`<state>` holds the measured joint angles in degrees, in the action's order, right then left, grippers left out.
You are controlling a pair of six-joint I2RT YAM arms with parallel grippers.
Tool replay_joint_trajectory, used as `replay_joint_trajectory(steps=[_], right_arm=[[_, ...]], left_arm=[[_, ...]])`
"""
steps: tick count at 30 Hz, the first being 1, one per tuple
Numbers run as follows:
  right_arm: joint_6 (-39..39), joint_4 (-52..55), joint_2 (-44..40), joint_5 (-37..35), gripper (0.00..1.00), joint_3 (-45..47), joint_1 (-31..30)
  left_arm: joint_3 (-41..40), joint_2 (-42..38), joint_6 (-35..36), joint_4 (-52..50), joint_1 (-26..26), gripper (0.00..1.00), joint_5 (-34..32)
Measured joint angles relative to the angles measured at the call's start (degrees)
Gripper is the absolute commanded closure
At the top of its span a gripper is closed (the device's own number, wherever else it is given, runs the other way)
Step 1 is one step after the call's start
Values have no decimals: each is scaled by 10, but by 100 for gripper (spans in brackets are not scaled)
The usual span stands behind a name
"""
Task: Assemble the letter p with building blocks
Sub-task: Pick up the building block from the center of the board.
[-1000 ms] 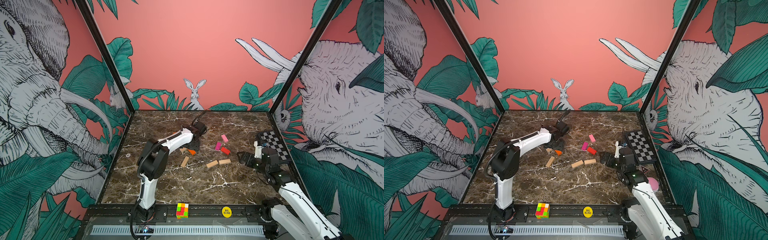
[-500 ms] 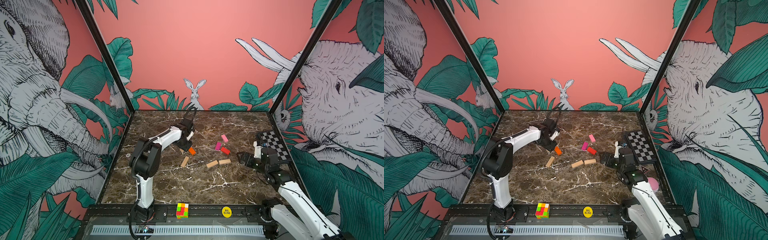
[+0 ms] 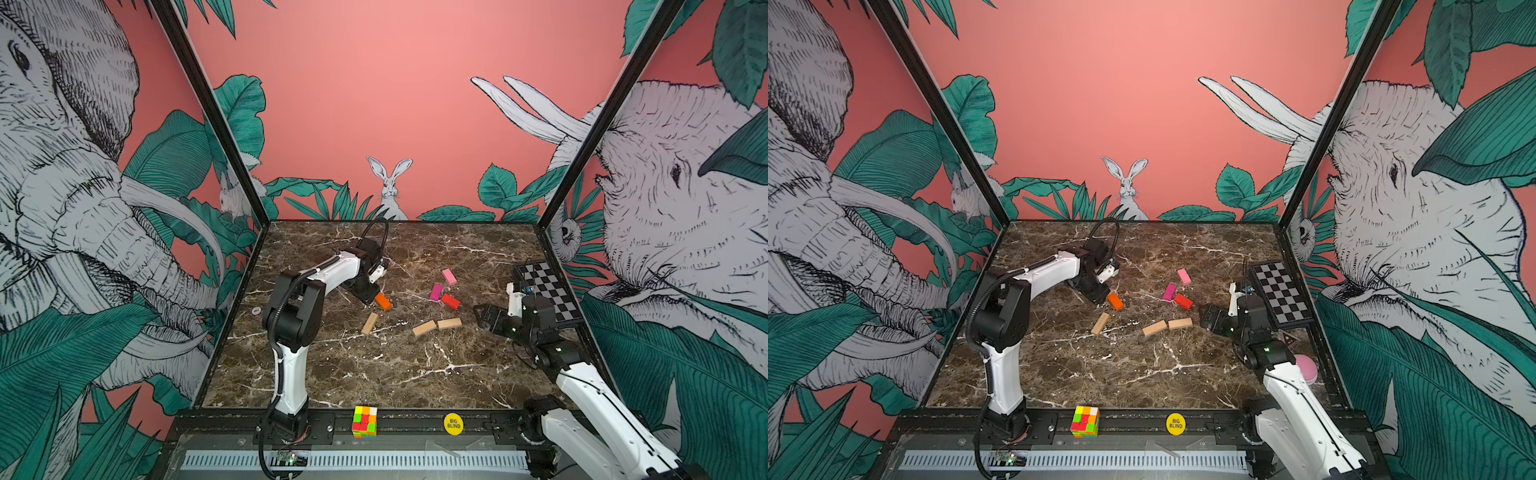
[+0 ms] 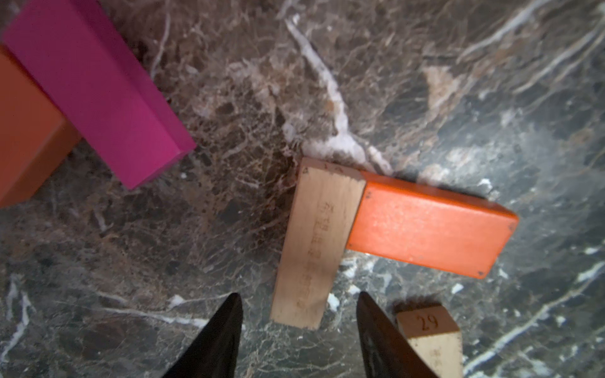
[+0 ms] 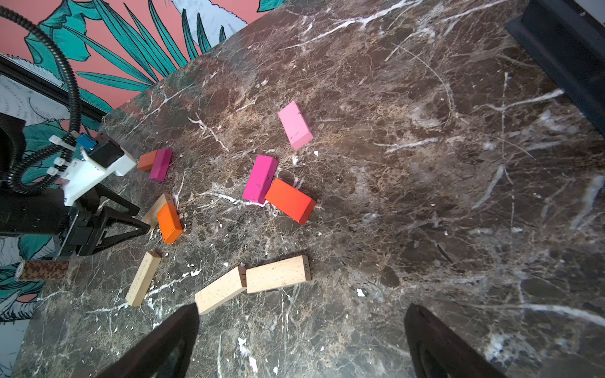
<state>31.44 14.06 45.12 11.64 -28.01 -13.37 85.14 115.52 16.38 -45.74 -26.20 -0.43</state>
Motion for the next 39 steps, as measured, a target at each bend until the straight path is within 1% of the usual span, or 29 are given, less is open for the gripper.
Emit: replay_joint_trajectory(steps=[2, 6, 12, 17, 21, 26, 32, 35, 39], right_arm=[[0, 0, -2, 5, 2, 0, 0], [0, -3, -19, 38, 2, 0, 0], [0, -26, -45, 89, 2, 1, -6], [0, -42, -41, 113, 2, 7, -40], [0, -53, -25, 113, 2, 7, -77], [0, -66, -5, 107, 2, 7, -94], [3, -84, 21, 95, 2, 7, -107], [3, -94, 39, 89, 2, 5, -120], [2, -108, 70, 82, 2, -7, -133]], left_arm=[[0, 3, 4, 0, 0, 42, -1], [0, 11, 8, 2, 0, 43, -3], [0, 13, 8, 5, 0, 49, -4], [0, 19, 6, 5, 0, 53, -3], [1, 20, 1, 5, 0, 57, 1], [1, 20, -9, 5, 0, 63, 4], [1, 20, -39, 5, -2, 76, 1], [-9, 14, -61, 10, -4, 76, -2], [-47, -16, -94, 14, -5, 76, -9]])
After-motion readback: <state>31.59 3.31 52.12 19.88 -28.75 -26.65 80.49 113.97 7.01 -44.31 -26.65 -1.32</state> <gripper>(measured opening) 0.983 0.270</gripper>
